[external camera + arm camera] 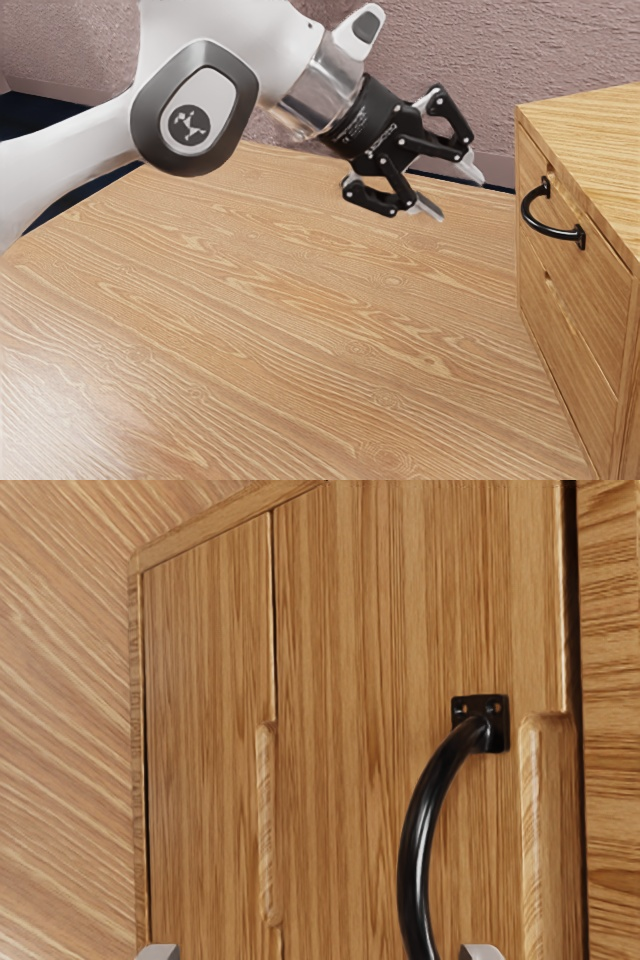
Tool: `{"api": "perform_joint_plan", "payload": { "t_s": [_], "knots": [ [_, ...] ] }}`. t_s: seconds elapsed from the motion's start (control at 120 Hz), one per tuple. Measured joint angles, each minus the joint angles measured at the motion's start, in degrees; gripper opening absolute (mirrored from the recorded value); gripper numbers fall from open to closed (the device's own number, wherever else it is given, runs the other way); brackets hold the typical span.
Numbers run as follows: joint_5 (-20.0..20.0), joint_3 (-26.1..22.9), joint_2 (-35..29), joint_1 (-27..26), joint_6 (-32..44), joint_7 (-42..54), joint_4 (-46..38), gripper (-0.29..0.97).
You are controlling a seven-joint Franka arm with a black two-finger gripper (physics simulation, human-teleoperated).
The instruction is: Pull the drawer handle with one arm to open the drawer
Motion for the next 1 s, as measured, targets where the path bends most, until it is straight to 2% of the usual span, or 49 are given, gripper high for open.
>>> {"api": "perform_joint_plan", "payload": {
  "t_s": [0.125, 0.333, 0.525, 0.775, 1.0],
  "knots": [
    [0.03, 3.49, -0.5, -3.87, 0.96, 0.88, 0.99, 0.31],
    [-1.99, 3.91, -0.5, -4.73, 3.04, 2.01, 0.56, 0.3],
    [-2.5, 3.95, -0.36, -4.75, 3.76, 3.05, 0.5, 0.23],
    [-1.36, 5.93, -1.99, -8.58, 4.13, 4.27, 1.06, 0.19],
    [-0.92, 8.28, -2.22, -9.05, 4.36, 5.14, 1.43, 0.18]
  ]
}}
